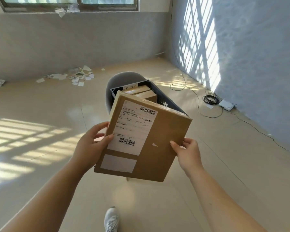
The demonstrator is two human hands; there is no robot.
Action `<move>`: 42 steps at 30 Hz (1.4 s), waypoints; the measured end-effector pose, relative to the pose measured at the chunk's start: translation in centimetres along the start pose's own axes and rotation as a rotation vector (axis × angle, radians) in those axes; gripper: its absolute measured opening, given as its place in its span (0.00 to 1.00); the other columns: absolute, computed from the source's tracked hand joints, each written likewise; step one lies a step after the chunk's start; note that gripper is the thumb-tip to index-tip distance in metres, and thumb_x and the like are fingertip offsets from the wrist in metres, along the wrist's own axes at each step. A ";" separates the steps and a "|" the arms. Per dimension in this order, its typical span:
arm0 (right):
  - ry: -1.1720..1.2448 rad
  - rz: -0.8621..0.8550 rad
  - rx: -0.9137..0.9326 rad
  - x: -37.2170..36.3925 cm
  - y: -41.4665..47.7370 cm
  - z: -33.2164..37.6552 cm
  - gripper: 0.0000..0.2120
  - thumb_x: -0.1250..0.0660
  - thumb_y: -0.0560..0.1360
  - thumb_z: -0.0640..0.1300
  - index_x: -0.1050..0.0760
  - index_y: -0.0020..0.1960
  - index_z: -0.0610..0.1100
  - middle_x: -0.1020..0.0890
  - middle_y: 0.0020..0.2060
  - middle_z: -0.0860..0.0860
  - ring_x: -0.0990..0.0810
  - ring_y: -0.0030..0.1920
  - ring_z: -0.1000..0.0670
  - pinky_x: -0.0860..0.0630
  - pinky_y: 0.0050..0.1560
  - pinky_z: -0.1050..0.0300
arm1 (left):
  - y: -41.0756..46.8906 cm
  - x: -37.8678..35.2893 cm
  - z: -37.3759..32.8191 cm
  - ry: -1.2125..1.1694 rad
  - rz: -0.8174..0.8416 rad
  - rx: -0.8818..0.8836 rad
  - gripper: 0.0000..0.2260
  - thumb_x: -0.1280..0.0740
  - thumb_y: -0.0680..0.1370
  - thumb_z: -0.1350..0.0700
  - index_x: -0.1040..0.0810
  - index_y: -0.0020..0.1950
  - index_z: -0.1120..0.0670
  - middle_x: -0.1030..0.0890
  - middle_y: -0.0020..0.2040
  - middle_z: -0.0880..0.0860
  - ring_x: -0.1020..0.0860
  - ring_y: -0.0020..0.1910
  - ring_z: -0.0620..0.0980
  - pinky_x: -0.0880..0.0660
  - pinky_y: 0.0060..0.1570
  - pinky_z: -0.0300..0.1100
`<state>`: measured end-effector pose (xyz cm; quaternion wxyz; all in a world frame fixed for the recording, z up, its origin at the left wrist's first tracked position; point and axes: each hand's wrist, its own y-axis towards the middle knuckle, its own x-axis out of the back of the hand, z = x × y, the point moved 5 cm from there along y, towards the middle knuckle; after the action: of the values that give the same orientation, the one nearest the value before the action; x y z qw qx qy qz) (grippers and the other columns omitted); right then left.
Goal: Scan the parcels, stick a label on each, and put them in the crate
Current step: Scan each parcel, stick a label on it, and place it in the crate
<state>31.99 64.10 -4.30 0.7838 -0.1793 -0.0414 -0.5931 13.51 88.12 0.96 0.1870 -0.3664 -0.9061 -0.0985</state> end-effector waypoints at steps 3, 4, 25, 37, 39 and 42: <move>0.051 -0.081 -0.023 -2.6 3.3 1.3 0.18 0.29 0.74 0.46 0.35 0.57 0.47 0.24 0.57 0.47 0.22 0.56 0.45 0.24 0.60 0.45 | 6.7 -0.7 -0.7 0.068 0.089 -0.012 0.21 0.33 0.76 0.50 0.31 0.68 0.38 0.30 0.66 0.48 0.30 0.61 0.50 0.26 0.54 0.53; 0.057 -0.107 -0.024 -3.4 4.3 1.8 0.17 0.30 0.74 0.46 0.35 0.57 0.47 0.24 0.56 0.48 0.22 0.54 0.45 0.24 0.59 0.46 | 8.9 -0.9 -0.8 0.077 0.124 -0.006 0.22 0.34 0.76 0.50 0.33 0.68 0.37 0.32 0.65 0.51 0.31 0.60 0.51 0.26 0.52 0.53; -0.181 -0.248 -0.317 -9.9 24.9 2.2 0.28 0.29 0.73 0.43 0.36 0.69 0.47 0.26 0.61 0.46 0.23 0.57 0.44 0.24 0.57 0.50 | 41.3 -16.8 3.1 0.296 0.609 -0.045 0.20 0.32 0.75 0.53 0.32 0.65 0.42 0.27 0.55 0.40 0.25 0.50 0.42 0.28 0.36 0.34; -0.703 -0.116 -0.632 -14.5 30.1 -1.3 0.46 0.31 0.75 0.49 0.60 0.76 0.37 0.38 0.69 0.40 0.26 0.61 0.44 0.25 0.52 0.56 | 46.4 -23.9 10.7 0.727 0.871 -0.064 0.20 0.30 0.73 0.56 0.28 0.64 0.53 0.24 0.53 0.50 0.26 0.45 0.47 0.30 0.40 0.36; -0.705 -0.116 -0.674 -15.2 30.5 -1.9 0.44 0.31 0.75 0.48 0.58 0.76 0.37 0.37 0.68 0.40 0.25 0.59 0.44 0.26 0.49 0.57 | 46.8 -24.7 11.9 0.751 0.947 -0.079 0.14 0.31 0.73 0.56 0.25 0.58 0.53 0.23 0.51 0.50 0.25 0.44 0.48 0.29 0.41 0.38; -0.712 -0.120 -0.755 -16.0 31.0 -2.8 0.40 0.33 0.76 0.43 0.55 0.76 0.36 0.36 0.67 0.39 0.24 0.57 0.43 0.27 0.48 0.58 | 47.3 -25.9 13.4 0.773 1.063 -0.116 0.06 0.34 0.75 0.57 0.23 0.51 0.52 0.23 0.42 0.47 0.26 0.38 0.44 0.30 0.35 0.36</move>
<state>56.16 85.00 -18.53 0.5667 -0.6372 -0.0989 -0.5129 60.20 109.74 -19.91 0.5021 -0.7115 -0.4627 -0.1658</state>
